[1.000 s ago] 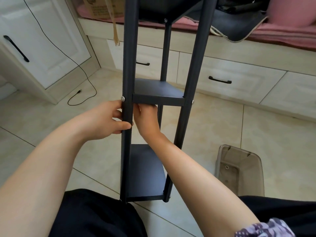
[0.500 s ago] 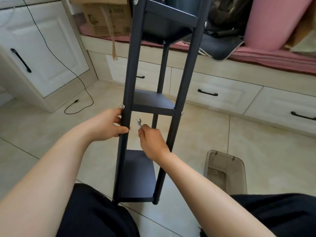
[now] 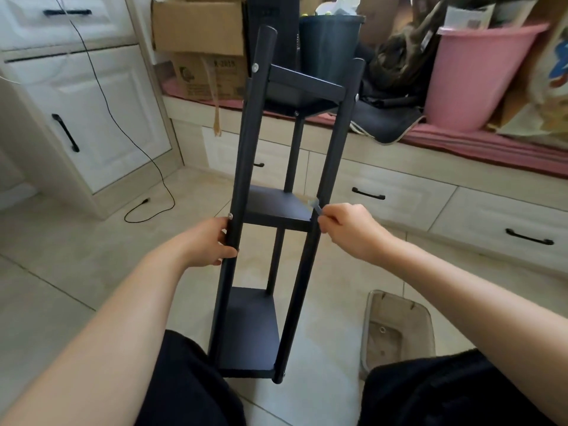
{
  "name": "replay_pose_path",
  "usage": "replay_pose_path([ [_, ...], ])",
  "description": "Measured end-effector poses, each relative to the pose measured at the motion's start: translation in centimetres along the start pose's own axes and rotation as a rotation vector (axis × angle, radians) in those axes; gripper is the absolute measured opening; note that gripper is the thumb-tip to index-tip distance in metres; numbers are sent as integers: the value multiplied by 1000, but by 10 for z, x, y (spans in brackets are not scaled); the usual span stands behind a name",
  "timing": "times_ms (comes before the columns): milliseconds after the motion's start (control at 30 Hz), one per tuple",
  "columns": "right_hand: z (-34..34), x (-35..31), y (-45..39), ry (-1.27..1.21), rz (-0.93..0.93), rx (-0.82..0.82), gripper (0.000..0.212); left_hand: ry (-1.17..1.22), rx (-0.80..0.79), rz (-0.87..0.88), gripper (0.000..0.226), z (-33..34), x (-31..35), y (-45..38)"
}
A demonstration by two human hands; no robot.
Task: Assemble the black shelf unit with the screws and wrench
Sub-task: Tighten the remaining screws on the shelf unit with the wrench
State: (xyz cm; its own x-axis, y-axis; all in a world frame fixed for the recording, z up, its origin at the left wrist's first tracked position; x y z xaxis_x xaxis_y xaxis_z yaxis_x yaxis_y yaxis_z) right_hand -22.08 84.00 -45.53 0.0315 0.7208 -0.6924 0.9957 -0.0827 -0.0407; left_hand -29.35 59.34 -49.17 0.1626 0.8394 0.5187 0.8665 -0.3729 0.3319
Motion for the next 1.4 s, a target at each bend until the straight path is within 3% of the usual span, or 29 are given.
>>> replay_pose_path([
  [100, -16, 16, -13, -76, 112, -50, 31, -3, 11, -4, 43, -1, 0, -1],
  [200, -23, 23, -22, -402, 195, -106, 28, -13, 4, -10, 46, 1, 0, -3],
  [467, -30, 10, -35, -894, 135, -8, 27, 0, 0, 10, 48, 4, 3, -11],
  [767, -29, -8, -32, -908, 65, 83, 25, 59, 64, 14, 33, 4, -12, -18],
  [1100, -35, -13, -26, -866, 60, 143, 26, 77, 92, 31, 41, 18, -4, -28],
  [1267, -34, -15, -25, -822, 52, 141, 25, -49, 235, -12, 49, 11, 1, -31],
  [1400, -27, -23, -26, -780, 6, 111, 27, -212, 386, -124, 26, -7, 1, -23],
])
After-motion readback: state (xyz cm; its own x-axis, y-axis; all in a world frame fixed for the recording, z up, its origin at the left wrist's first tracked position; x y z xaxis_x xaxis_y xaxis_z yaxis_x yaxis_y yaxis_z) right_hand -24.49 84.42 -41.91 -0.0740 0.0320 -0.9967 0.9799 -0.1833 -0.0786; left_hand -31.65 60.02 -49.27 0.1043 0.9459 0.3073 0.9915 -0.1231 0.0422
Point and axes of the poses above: each hand's wrist, its own y-axis away from the middle knuckle, its own z-axis out of the palm, x = y × z, the point moved 5 cm from there along -y, towards the middle knuckle, and after that the axes turned 12 degrees about -y, right-handed, at the moved point
